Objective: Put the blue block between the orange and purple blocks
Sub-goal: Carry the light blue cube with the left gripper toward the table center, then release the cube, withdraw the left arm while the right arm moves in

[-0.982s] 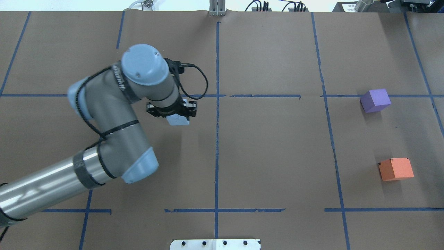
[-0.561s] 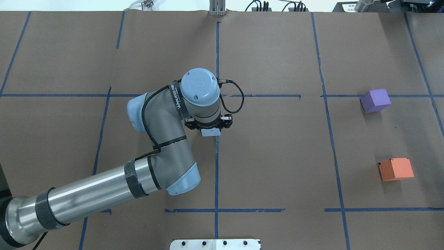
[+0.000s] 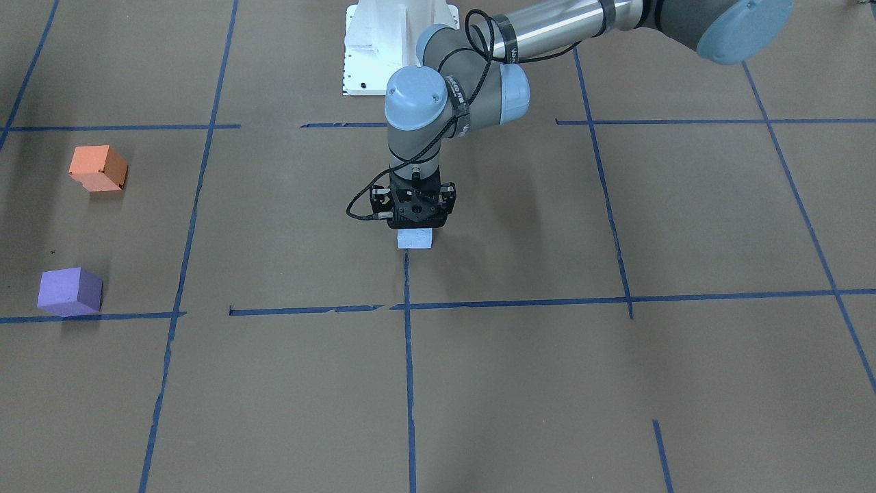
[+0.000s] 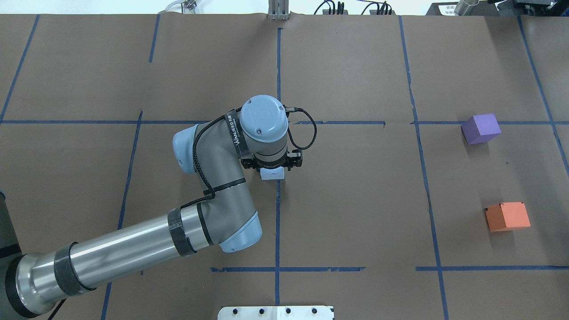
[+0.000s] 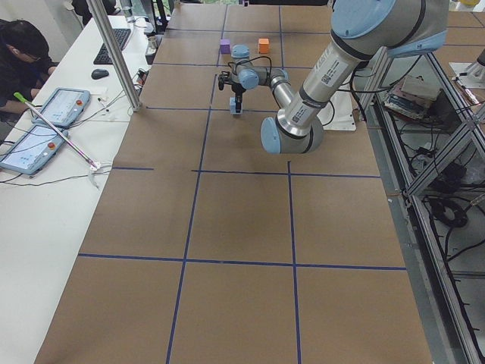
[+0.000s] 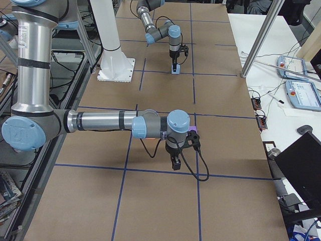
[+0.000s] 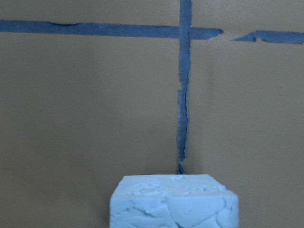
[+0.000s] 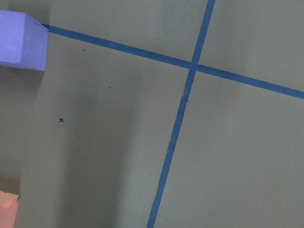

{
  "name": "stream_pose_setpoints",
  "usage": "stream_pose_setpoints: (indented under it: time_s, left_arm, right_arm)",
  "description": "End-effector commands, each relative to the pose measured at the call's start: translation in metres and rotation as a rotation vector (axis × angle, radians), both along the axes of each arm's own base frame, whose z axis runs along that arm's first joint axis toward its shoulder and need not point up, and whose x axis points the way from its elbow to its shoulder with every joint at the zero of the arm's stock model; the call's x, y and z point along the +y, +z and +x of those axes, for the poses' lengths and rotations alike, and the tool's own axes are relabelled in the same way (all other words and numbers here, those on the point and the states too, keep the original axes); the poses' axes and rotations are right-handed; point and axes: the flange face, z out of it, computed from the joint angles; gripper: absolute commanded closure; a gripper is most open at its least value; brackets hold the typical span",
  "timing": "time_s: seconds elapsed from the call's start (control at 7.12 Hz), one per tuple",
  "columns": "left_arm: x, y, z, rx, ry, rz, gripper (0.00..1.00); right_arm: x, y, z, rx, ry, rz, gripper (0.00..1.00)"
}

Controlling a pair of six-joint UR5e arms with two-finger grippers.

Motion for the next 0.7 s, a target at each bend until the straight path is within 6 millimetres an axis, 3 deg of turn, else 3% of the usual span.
stream_pose_setpoints:
  time_s: [0.0, 0.14, 0.28, 0.42, 0.56]
  left_arm:
    - [-0.018, -0.014, -0.032, -0.002, -0.042, 0.019, 0.0]
    - [-0.023, -0.027, -0.084, -0.032, -0.008, 0.019, 0.0]
    - [-0.029, -0.019, -0.143, -0.072, 0.036, 0.045, 0.0]
    - [-0.03, 0.011, -0.205, -0.106, 0.083, 0.095, 0.0]
    - [-0.039, 0.055, -0.267, -0.132, 0.141, 0.154, 0.0]
  right_arm:
    - [-0.001, -0.003, 0.0, 0.0, 0.001, 0.005, 0.0]
    - [-0.001, -0.006, 0.0, -0.002, 0.001, 0.012, 0.0]
    - [-0.003, -0.01, 0.0, -0.003, 0.001, 0.021, 0.0]
    - [-0.006, -0.018, -0.002, -0.004, -0.001, 0.036, 0.0]
    - [-0.012, -0.026, -0.007, -0.008, -0.006, 0.048, 0.0]
